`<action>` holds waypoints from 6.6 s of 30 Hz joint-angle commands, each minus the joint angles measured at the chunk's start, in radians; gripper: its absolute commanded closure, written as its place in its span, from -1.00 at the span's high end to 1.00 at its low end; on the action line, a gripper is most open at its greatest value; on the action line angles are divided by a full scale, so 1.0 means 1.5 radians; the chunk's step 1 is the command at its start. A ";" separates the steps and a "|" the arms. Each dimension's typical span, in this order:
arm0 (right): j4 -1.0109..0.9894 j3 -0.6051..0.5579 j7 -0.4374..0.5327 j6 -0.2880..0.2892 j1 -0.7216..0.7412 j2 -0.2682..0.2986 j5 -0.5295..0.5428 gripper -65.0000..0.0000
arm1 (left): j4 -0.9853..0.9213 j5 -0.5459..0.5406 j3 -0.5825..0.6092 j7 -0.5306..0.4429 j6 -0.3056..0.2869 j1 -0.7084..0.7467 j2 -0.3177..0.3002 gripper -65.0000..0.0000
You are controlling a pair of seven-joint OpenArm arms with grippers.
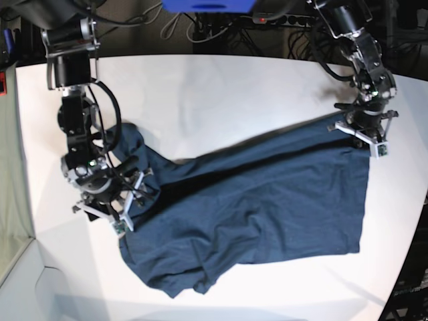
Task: Layout the t-shirt on the table in an organized manner, then fold the t-shirt properly
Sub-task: 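Lift the shirt edge with both grippers and pull it away from the robot, then hold the shirt edge with both grippers and raise the right gripper, then pull the shirt with both grippers toward the robot and lay it flat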
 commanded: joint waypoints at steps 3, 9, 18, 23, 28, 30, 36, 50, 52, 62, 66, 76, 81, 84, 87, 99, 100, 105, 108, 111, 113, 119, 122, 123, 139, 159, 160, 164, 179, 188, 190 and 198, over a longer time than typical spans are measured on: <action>0.034 0.007 0.015 -0.006 -0.023 0.004 0.001 0.40 | -0.008 0.014 0.000 0.039 0.001 -0.004 -0.015 -0.88; 0.149 0.008 0.015 -0.006 -0.148 0.003 0.000 0.40 | -0.005 0.014 0.000 0.039 0.001 -0.002 -0.030 -0.88; 0.252 0.008 0.018 -0.006 -0.300 -0.021 -0.001 0.40 | -0.007 0.014 -0.001 0.039 0.000 -0.001 -0.048 -0.88; 0.225 0.008 0.022 -0.006 -0.326 -0.041 -0.001 0.39 | -0.007 0.014 -0.001 0.039 0.000 -0.004 -0.054 -0.88; 0.172 0.008 0.063 -0.006 -0.330 -0.042 -0.001 0.22 | -0.006 0.014 -0.001 0.039 0.000 -0.004 -0.054 -0.88; 0.155 0.008 0.087 -0.006 -0.332 -0.042 -0.001 -0.04 | -0.006 0.014 -0.001 0.039 0.000 -0.003 -0.054 -0.88; 0.131 0.049 0.099 -0.010 -0.326 -0.056 0.004 -0.97 | -0.006 0.014 -0.003 0.039 0.000 -0.002 -0.054 -0.88; 0.401 0.094 0.005 0.242 -0.349 -0.146 0.000 -1.00 | 0.001 0.014 0.000 0.004 0.000 -0.001 -0.055 -0.88; 0.396 0.094 -0.023 0.242 -0.315 -0.147 0.000 -1.00 | 0.001 0.014 0.000 0.004 0.000 -0.001 -0.060 -0.88; 0.259 0.207 -0.079 0.219 -0.167 -0.144 0.000 -1.00 | 0.001 0.014 -0.004 0.004 0.000 -0.001 -0.074 -0.88; 0.158 0.238 -0.079 0.218 -0.112 -0.117 -0.001 -0.97 | 0.001 0.014 -0.001 0.004 0.000 -0.001 -0.074 -0.88; 0.136 0.243 -0.080 0.203 -0.084 -0.073 -0.001 -0.11 | 0.001 0.014 -0.001 0.004 0.000 -0.004 -0.074 -0.88; 0.260 0.242 -0.080 0.203 -0.171 -0.076 0.004 -0.04 | 0.001 0.014 -0.001 0.004 0.000 -0.004 -0.073 -0.88; 0.280 0.239 -0.079 0.203 -0.224 -0.104 0.003 -0.04 | 0.001 0.014 -0.001 0.004 0.000 -0.004 -0.072 -0.88; 0.276 0.239 -0.075 0.204 -0.251 -0.132 0.001 -0.03 | 0.001 0.014 -0.001 0.004 0.000 -0.005 -0.070 -0.88; 0.166 0.196 -0.046 0.201 -0.264 -0.166 0.000 -0.04 | 0.001 0.014 -0.001 0.004 0.000 -0.004 -0.073 -0.88; 0.156 0.198 -0.030 0.201 -0.263 -0.166 0.000 -0.04 | 0.001 0.014 -0.001 0.004 0.000 -0.004 -0.073 -0.88; 0.095 0.201 0.017 0.201 -0.255 -0.162 -0.001 -0.07 | 0.001 0.014 -0.001 0.004 0.000 -0.002 -0.073 -0.88; 0.074 0.200 0.033 0.201 -0.248 -0.154 -0.001 -0.32 | 0.001 0.014 -0.001 0.004 0.000 -0.002 -0.073 -0.88; 0.070 0.201 0.031 0.201 -0.245 -0.154 -0.001 -0.83 | 0.002 0.014 -0.001 0.004 0.000 -0.002 -0.072 -0.88; 0.093 0.201 0.027 0.201 -0.244 -0.154 -0.001 -1.00 | 0.002 0.014 -0.001 0.004 0.000 -0.002 -0.072 -0.88; 0.273 0.194 -0.087 0.214 -0.249 -0.153 0.000 -1.00 | 0.002 0.014 -0.001 0.004 0.000 -0.003 -0.073 -0.88; 0.360 0.167 -0.176 0.242 -0.246 -0.153 0.000 -1.00 | 0.011 0.014 -0.003 0.004 0.000 -0.004 -0.073 -0.88; 0.378 0.156 -0.208 0.242 -0.245 -0.153 0.000 -1.00 | 0.018 0.014 -0.002 0.004 0.000 -0.004 -0.073 -0.88; 0.399 -0.166 -0.345 0.242 -0.343 -0.045 0.000 -0.62 | 0.033 0.014 -0.003 0.004 0.000 -0.004 -0.075 -0.88; 0.414 0.077 -0.284 0.242 -0.359 -0.029 -0.001 -0.10 | 0.032 0.014 -0.006 0.006 0.000 -0.004 -0.164 -0.88; 0.413 0.092 -0.281 0.242 -0.359 -0.029 -0.001 -0.10 | 0.039 0.013 -0.006 0.008 0.000 -0.004 -0.164 -0.88; 0.412 0.120 -0.280 0.242 -0.359 -0.029 0.000 -0.10 | 0.154 0.013 -0.007 0.035 0.000 0.015 -0.120 -0.88; 0.412 0.122 -0.258 0.242 -0.358 -0.031 0.000 -0.09 | 0.168 0.018 0.074 0.154 -0.001 0.097 0.003 -0.88; 0.412 0.148 -0.257 0.242 -0.355 -0.032 0.000 -0.09 | 0.043 0.014 0.009 0.080 -0.001 0.093 -0.085 -0.88; 0.412 0.146 -0.257 0.242 -0.355 -0.035 0.003 -0.09 | 0.038 0.013 -0.005 0.079 -0.001 0.086 -0.104 -0.88; 0.412 0.143 -0.257 0.242 -0.356 -0.123 0.005 -0.09 | 0.047 0.013 -0.020 0.082 -0.001 0.055 -0.133 -0.88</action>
